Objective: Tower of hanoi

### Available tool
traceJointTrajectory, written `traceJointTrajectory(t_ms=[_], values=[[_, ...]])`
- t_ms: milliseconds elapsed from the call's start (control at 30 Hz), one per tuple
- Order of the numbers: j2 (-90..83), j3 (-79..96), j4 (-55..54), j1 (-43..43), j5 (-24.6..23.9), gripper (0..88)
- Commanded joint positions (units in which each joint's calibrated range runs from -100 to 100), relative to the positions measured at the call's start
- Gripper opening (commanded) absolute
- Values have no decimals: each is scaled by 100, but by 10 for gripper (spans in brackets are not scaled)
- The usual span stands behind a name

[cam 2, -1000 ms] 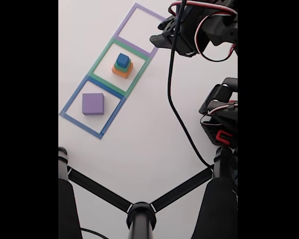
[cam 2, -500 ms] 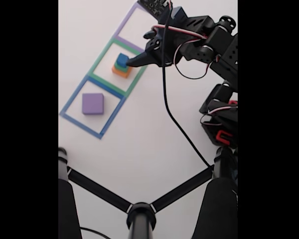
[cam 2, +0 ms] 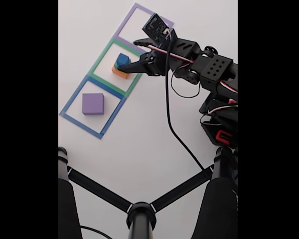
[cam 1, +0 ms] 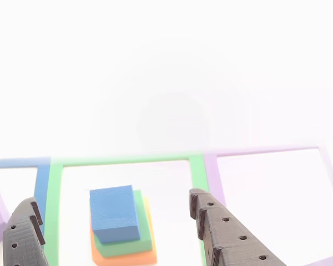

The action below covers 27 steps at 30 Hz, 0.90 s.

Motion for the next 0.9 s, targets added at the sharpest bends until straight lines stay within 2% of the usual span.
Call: traceJointTrajectory(t_ms=[0, 300, 867], values=[[554, 97, -1174, -146, 0, 311], [1684, 288, -2615, -230, 0, 306], [3022, 333, -4080, -336, 0, 261]])
